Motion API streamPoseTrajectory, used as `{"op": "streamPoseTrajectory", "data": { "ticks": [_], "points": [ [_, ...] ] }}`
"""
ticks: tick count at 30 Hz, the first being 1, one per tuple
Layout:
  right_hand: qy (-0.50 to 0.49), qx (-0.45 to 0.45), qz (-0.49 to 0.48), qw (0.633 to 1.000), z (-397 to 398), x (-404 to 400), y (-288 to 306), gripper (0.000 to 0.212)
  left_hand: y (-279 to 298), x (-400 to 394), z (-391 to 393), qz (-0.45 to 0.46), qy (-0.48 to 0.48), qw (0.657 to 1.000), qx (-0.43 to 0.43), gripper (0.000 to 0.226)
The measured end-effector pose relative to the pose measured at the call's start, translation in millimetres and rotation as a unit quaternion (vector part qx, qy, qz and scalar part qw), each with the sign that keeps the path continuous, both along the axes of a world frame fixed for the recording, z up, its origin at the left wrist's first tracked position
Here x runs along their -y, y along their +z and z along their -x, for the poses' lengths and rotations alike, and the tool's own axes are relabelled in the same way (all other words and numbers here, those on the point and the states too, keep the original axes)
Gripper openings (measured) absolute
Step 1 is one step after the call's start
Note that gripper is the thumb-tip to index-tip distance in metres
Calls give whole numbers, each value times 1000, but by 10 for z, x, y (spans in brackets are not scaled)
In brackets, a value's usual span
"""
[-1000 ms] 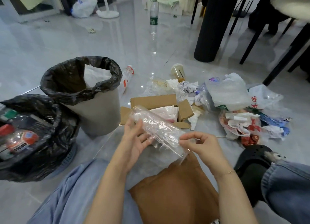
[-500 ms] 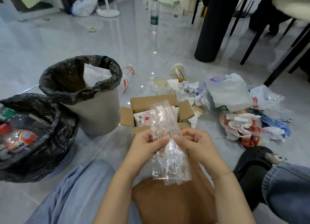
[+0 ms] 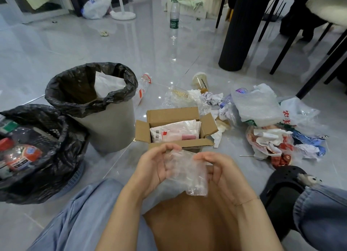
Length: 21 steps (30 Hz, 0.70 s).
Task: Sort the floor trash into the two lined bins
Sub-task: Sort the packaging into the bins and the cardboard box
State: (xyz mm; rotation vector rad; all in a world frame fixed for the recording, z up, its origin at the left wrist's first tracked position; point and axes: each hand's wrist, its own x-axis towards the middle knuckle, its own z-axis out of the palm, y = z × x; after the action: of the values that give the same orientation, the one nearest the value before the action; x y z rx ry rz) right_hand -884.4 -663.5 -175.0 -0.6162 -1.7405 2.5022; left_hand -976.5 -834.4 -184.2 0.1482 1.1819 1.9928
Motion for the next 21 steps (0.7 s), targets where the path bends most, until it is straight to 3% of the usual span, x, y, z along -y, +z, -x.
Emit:
{"op": "streamPoseTrajectory", "data": {
  "ticks": [2,5,9,11,15,18,21],
  "points": [
    [-11,11,-13,1000,4,-14,23,31,-20,12,-2,33,-26,999,-21,51],
    [-69,13,-74,995,19,-11,-24,13,-37,-31,-48,98,-27,989,-107,53],
    [-96,-41,-87,991,76,24,-82,45,-36,-137,-86,128,49,980,-148,47],
    [-127,-14,-75,989,112,52,-76,54,-29,-184,-87,132,99,973,-163,40],
    [-183,-8,-108,977,190,161,-84,16,-45,-256,-48,163,169,943,-237,31],
    [-222,-72,-225,946,363,145,63,13,-119,-206,84,244,176,878,-372,23],
    [-147,-117,-357,915,646,-41,317,12,-315,-71,290,411,146,753,-493,26]
  ]
}}
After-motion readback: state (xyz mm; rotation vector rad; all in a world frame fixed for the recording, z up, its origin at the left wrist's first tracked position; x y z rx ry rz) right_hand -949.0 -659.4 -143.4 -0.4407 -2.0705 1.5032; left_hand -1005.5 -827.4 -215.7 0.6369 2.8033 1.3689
